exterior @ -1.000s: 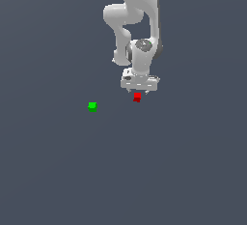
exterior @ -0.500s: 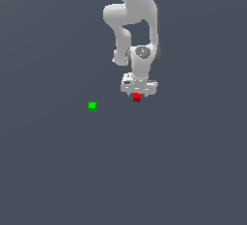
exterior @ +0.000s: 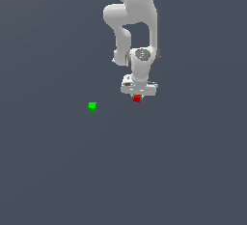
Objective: Stack the red cube on top of the green cube.
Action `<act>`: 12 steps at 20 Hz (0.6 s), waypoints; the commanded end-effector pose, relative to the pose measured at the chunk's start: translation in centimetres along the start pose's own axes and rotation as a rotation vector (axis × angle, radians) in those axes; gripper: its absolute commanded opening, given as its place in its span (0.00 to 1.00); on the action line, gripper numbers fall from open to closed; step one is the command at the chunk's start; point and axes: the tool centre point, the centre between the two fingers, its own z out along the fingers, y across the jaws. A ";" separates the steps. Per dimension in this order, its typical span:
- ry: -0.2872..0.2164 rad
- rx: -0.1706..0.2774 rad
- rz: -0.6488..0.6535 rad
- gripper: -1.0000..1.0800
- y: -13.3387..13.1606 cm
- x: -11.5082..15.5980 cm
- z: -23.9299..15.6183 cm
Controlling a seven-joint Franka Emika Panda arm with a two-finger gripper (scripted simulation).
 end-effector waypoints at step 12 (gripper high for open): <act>0.000 0.000 0.000 0.00 0.0 0.0 -0.5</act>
